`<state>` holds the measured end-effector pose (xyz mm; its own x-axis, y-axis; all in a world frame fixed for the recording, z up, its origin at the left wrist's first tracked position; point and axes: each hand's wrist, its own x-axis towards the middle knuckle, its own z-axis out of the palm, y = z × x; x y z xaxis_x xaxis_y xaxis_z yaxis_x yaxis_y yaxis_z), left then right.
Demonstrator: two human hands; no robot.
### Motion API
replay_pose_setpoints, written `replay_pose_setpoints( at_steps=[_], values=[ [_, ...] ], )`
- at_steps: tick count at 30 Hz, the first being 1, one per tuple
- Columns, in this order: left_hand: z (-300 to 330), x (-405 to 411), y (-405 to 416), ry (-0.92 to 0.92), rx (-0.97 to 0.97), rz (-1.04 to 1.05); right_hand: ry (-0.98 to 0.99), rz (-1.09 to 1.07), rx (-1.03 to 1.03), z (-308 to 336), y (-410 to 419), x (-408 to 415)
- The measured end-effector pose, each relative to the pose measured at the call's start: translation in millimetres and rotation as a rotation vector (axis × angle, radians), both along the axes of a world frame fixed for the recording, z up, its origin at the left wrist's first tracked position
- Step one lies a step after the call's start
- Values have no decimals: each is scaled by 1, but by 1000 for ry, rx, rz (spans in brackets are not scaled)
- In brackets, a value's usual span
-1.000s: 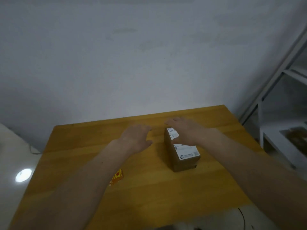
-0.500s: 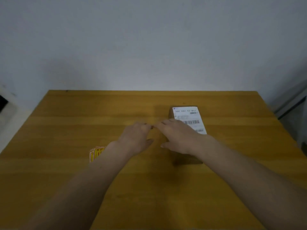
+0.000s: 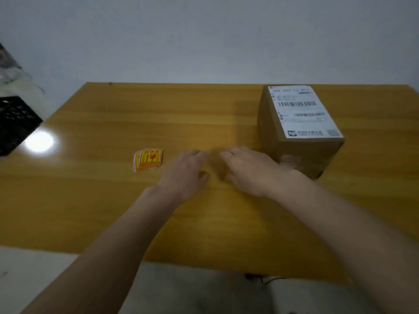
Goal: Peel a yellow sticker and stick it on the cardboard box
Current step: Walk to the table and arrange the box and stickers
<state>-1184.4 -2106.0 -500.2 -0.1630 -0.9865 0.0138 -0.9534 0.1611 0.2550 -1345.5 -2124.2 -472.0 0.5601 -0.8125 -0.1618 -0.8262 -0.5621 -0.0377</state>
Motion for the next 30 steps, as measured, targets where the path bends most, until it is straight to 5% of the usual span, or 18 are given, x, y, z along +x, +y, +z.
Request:
replay_pose_setpoints(
  at_steps=[15,30],
  values=[
    [5,43,139,-171,184,228,20,-66,198,-10,109,12],
    [-14,78,112,-189,114,333,-115,61,69,-30,64,116]
  ],
)
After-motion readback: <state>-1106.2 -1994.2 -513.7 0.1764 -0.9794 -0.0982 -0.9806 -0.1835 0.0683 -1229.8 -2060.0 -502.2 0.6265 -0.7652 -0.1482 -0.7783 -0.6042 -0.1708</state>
